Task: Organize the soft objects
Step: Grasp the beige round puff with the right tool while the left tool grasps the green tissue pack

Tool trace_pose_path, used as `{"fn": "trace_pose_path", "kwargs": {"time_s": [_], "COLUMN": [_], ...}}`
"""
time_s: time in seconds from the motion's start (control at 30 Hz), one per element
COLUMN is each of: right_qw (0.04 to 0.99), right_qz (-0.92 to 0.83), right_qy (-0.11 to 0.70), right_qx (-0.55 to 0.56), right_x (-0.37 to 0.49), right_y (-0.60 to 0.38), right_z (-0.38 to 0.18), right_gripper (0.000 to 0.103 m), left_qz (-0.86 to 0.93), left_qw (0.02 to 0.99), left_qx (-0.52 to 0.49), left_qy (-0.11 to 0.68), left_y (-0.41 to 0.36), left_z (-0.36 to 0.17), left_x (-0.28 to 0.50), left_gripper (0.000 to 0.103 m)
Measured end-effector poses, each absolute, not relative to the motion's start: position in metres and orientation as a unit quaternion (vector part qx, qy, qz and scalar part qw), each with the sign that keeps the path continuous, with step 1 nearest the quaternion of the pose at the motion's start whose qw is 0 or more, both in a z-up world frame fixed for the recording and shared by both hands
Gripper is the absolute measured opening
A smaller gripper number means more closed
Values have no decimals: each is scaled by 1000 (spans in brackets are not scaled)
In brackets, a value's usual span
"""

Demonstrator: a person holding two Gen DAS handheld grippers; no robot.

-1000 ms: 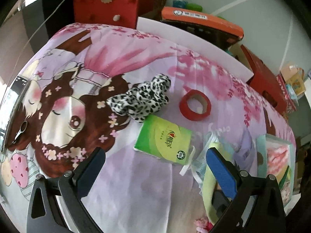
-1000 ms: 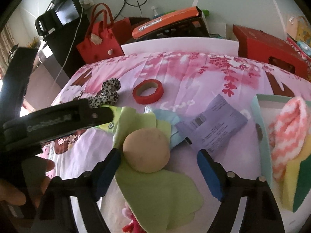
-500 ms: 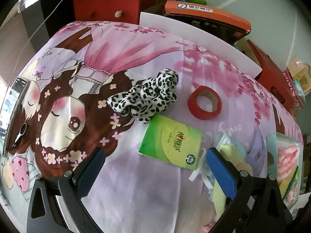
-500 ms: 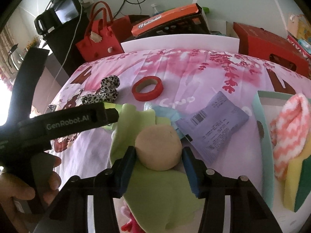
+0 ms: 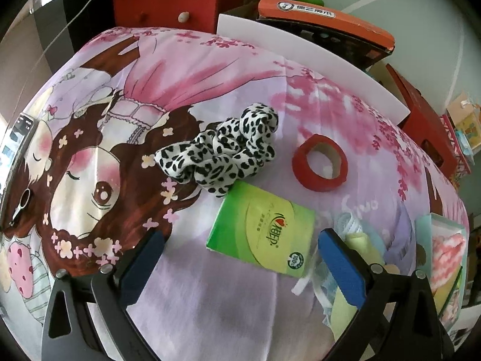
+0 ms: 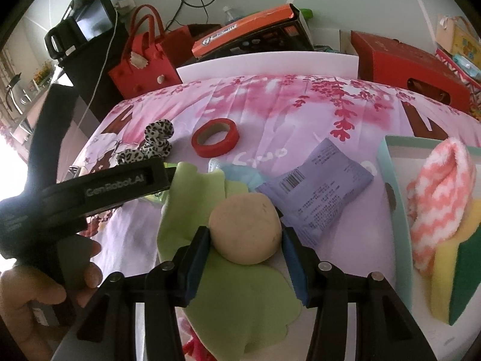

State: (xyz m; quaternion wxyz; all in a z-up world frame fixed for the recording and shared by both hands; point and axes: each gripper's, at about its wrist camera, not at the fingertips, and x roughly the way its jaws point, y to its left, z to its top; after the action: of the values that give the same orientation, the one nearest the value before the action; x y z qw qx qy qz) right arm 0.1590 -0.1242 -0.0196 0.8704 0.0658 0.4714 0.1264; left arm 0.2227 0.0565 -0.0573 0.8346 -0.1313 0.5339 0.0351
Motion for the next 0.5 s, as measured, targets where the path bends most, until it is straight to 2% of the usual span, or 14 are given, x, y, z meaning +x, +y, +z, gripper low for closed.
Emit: {"fn": "trace_pose_path", "kwargs": {"time_s": [0.17, 0.27, 0.43, 0.5], "right_qw": [870, 870, 870, 869], "right_qz": [125, 124, 123, 123], "right_qy": [472, 473, 473, 475], "right_qx": [67, 68, 68, 68], "right_x": [159, 159, 159, 159], "right_y": [-125, -126, -126, -126], "right_z": [-20, -20, -20, -20], "right_gripper": [52, 52, 52, 52], "left_qz": [40, 43, 46, 44], "left_qw": [834, 835, 836, 836], "left_qx": [-139, -148, -165, -170], "left_qy": [533, 528, 521, 520], "left_y": [60, 64, 71, 72], "left_z": [-62, -61, -56, -55], "left_x": [227, 227, 225, 225], "left_gripper": [101, 92, 69, 67]}}
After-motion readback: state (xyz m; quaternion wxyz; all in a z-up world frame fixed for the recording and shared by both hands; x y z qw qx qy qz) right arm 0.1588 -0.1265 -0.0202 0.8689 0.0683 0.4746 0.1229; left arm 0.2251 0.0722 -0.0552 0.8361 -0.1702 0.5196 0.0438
